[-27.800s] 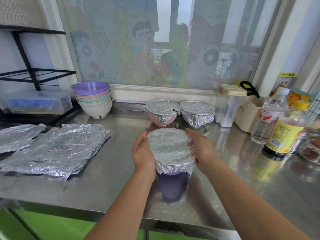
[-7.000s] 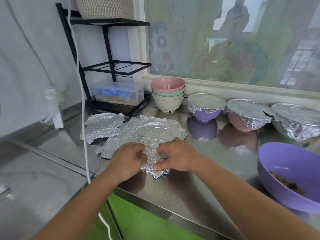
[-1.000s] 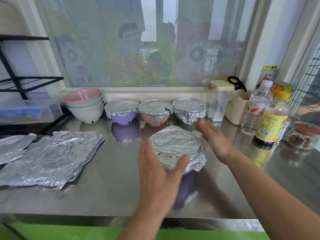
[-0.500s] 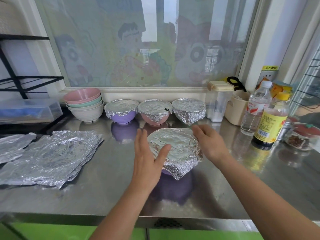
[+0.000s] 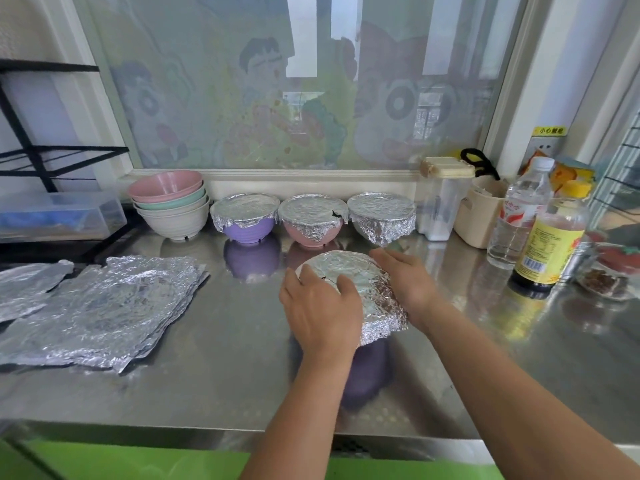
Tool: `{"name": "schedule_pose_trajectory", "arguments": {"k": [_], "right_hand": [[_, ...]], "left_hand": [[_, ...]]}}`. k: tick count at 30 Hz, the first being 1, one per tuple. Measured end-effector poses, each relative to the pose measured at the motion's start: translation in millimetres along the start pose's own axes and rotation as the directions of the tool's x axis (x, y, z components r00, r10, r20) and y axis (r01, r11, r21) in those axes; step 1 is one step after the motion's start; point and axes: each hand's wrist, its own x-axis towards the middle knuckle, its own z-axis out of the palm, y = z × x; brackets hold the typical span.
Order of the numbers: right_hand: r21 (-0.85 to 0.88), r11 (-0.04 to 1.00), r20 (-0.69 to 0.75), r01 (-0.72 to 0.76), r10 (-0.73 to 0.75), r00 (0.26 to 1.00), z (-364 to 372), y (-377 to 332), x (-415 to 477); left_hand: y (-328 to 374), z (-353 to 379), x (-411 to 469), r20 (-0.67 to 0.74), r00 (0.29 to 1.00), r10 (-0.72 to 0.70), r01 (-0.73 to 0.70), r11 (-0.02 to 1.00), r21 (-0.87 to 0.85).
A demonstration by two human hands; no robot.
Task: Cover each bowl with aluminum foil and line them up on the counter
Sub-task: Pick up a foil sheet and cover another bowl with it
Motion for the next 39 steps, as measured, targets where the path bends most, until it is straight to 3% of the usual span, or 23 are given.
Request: {"name": "schedule_pose_trajectory", "arguments": {"k": [4,10,14,17,20,24,29,33,36,39], "right_hand": [[0.047,0.999,-0.111,-0.005,0.010,0.994,9.9,7.6,-8.2],[-0.102,0.993,-0.113,0.050,-0.062,0.992,-5.9,-5.9,-19.2],[-0.090,0.989,-0.012,0.115,-0.117,0.993,-15.4,-19.9,-5.3],[-0.063,0.996,0.121,0.070,-0.062,0.991,-5.6,-24.6,-4.1],[-0.087,0.993,0.140,0.083,-0.070,0.988,-1.4,-19.7,-2.1],[-0.053,0.996,0.084,0.067,-0.063,0.995,0.1,-12.7,-6.5],[-0.044,0.998,-0.006,0.040,-0.040,0.999,2.3,-5.2,-12.4],[-0.144,0.988,-0.004,0.056,-0.057,0.998,-5.7,-8.3,-15.2],[-0.319,0.941,0.021,0.117,-0.116,0.993,-17.8,-21.2,-11.6],[-0.319,0.931,0.100,0.178,-0.154,0.983,-19.1,-34.7,-6.2]], "left_hand": [[-2.6,-3.0,12.2,0.005,0.999,-0.049,0.049,0.996,-0.071],[-14.6,-13.7,33.3,0.114,0.987,0.113,-0.105,0.992,-0.077],[-11.5,-15.5,13.8,-0.054,0.978,0.200,-0.201,0.980,-0.011],[-5.2,-2.7,-16.3,-0.079,0.975,0.210,-0.207,0.977,0.049],[-7.1,6.0,-17.0,-0.102,0.977,0.188,-0.183,0.981,0.057],[-15.0,9.5,-12.2,-0.171,0.968,0.184,-0.194,0.980,-0.046],[-19.0,12.2,-9.4,-0.222,0.970,0.098,-0.162,0.943,-0.291],[-29.6,5.6,-1.5,-0.182,0.969,0.168,-0.230,0.883,-0.410],[-37.6,-8.8,14.7,-0.130,0.958,0.254,-0.283,0.911,-0.300],[-31.5,-25.5,25.6,-0.154,0.962,0.226,-0.240,0.968,-0.076]]}}
